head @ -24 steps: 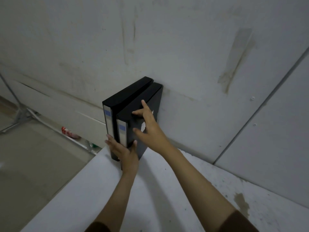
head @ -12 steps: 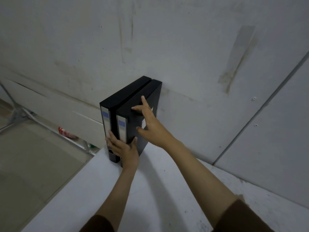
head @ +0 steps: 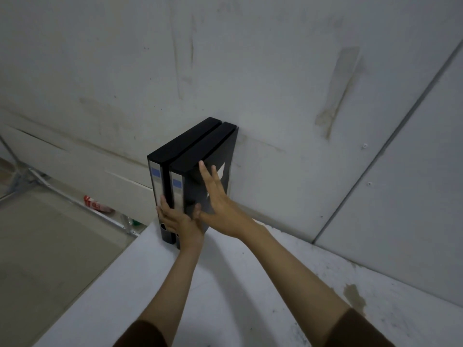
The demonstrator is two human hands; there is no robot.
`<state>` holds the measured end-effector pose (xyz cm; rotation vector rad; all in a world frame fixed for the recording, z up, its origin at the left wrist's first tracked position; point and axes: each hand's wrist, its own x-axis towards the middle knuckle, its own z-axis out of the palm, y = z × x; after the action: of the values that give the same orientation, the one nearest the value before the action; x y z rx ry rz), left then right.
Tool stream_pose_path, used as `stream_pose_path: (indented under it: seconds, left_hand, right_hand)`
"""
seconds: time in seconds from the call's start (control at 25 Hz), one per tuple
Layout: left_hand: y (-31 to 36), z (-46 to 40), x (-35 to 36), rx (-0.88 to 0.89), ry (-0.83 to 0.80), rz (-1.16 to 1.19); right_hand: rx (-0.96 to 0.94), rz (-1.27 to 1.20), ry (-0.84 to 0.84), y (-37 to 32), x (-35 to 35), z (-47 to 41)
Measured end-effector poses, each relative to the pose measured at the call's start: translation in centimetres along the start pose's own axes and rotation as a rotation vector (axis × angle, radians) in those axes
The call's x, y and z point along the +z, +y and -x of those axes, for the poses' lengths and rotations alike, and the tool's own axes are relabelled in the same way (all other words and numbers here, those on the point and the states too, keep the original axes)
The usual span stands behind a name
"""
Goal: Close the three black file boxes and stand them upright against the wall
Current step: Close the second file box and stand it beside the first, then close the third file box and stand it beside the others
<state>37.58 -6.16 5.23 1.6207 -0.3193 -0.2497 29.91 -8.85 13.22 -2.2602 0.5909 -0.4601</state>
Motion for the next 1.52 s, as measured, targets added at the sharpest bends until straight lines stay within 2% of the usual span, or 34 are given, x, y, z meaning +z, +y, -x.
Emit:
stream_pose_path:
  seconds: [0.32, 0.44, 0.56, 0.64, 0.76, 0.92, 1.28, 1.52]
  left_hand:
    - [3.2, 4.1, -3.7, 0.067, 0.036, -0.079]
    - [4.3, 6.4, -4.8, 0.027, -0.017, -0.093]
    - [5.0, 9.2, -5.4, -0.018, -0.174, -0.155]
    - [5.2, 12.0, -5.5, -0.008, -0.352, -0.157]
    - [5.8, 17.6, -5.5, -0.001, -0.596, -0.164]
    - [6.5, 26.5, -4.8, 0.043, -0.81, -0.259]
    - [5.4, 46.8, 0.1, 0.109, -1.156, -0.346]
    - [2.8, 56.2, 5.3, 0.19, -1.4, -0.47]
  right_hand:
    - [0.083, -0.026, -0.041, -1.7, -0.6, 4.7]
    - [0.118, -0.011, -0.013, -2.4, -1.8, 7.8]
    - [0.14, 0.017, 0.007, -2.8, -3.2, 11.7]
    - [0.165, 0.032, -0.001, -2.7, -4.4, 15.0]
    - [0.185, 0.061, -0.044, -1.9, -6.3, 20.7]
    - [0.247, 0.088, -0.058, -0.3, -9.5, 30.1]
    - [0.488, 0.065, 0.149, 6.1, -15.4, 54.5]
    - [0.704, -0.04, 0.337, 10.5, -17.1, 67.1]
